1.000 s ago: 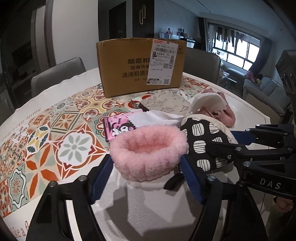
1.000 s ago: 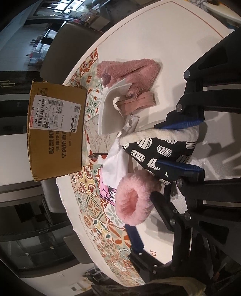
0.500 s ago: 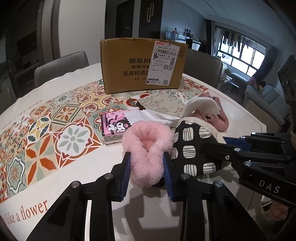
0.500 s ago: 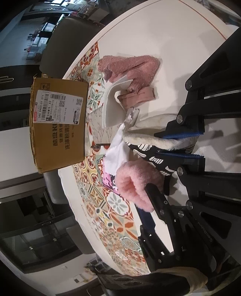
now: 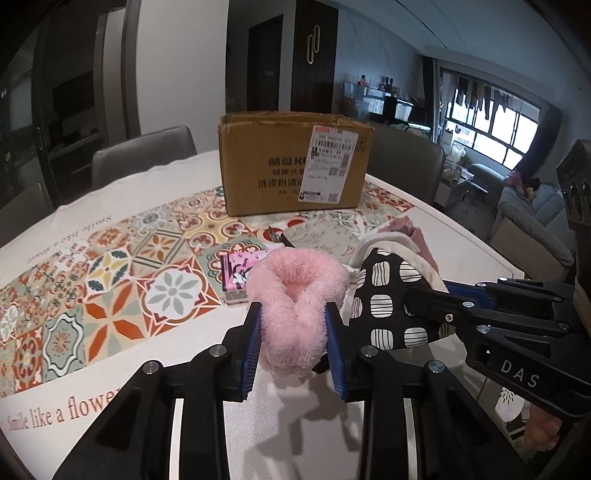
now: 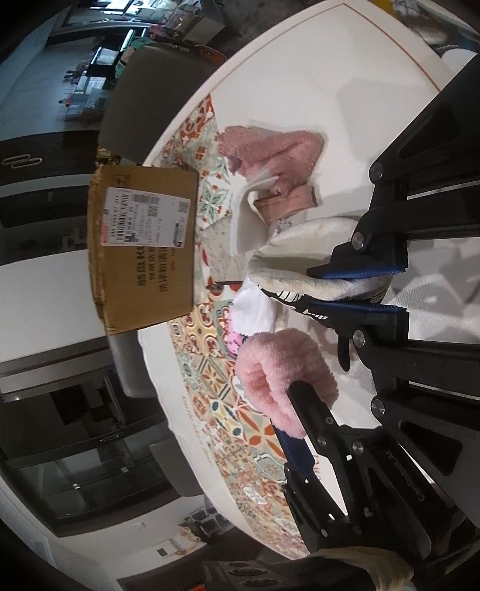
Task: Organize soft objects
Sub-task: 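Lift the pink headband and polka-dot pouch with both tools over the cardboard box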
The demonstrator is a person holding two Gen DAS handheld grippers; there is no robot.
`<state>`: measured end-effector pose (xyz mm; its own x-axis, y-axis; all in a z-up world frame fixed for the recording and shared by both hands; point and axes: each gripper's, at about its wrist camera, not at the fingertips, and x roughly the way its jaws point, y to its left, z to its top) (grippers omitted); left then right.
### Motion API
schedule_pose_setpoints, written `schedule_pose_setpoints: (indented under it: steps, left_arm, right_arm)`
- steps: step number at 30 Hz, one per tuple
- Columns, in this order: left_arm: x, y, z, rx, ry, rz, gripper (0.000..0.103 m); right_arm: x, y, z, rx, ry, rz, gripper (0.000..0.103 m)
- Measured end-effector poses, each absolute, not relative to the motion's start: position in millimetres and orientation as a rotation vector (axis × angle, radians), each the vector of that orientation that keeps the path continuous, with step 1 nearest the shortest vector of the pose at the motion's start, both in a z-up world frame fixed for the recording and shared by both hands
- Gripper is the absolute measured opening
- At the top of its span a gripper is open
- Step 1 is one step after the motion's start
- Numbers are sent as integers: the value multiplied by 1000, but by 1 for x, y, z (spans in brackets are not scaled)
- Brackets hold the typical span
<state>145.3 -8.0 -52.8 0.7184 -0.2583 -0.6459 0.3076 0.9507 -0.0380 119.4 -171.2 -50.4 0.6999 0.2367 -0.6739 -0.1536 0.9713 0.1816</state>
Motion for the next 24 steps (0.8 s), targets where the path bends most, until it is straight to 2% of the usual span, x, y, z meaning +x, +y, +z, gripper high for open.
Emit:
schedule_pose_setpoints:
  steps: [24]
  left_arm:
    - [152,-21,25,59,518,-258,32]
  right_arm:
    - [110,-192,22,124,522,188,13]
